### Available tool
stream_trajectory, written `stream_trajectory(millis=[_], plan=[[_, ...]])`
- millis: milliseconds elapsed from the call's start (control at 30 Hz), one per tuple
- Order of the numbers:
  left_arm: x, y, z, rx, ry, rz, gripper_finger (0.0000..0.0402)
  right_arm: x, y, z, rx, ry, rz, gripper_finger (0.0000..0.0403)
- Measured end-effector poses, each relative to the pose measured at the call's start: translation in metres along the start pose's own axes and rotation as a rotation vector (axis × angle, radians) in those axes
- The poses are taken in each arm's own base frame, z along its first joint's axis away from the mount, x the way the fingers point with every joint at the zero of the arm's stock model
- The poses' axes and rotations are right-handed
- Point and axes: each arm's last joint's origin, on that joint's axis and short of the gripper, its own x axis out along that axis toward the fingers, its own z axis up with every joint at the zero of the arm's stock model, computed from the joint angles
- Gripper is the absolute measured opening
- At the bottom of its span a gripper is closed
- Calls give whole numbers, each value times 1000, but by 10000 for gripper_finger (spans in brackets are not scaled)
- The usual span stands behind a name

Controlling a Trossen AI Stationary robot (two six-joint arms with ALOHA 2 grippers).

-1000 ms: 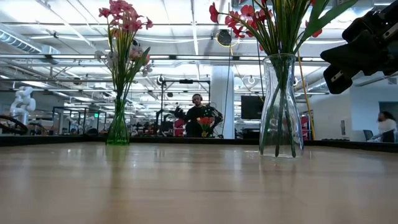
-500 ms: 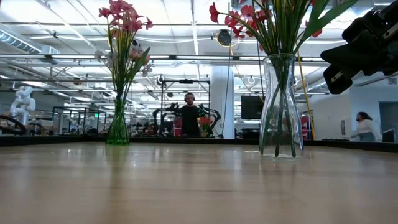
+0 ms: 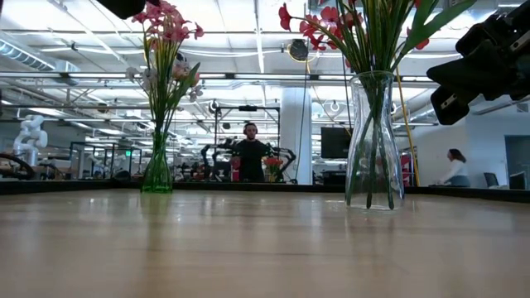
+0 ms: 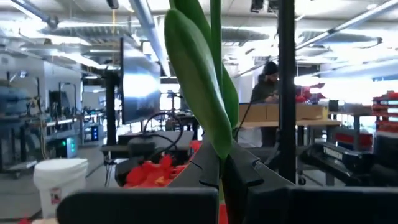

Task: Sort flowers into vase by color
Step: Put the red flower into the transparent vase

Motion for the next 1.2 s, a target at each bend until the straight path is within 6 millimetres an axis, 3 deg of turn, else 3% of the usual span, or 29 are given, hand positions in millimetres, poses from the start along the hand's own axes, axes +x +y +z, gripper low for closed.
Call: stream_trajectory(millis=[233,567,1200], plan=[[1,16,-4,-48,24,20,0,0,0,0,0,0,0,0],[2,15,-11,-46,63,23,0,0,0,0,0,0,0,0],[2,14,-81,-26,258,106,14,0,0,0,0,0,0,0]])
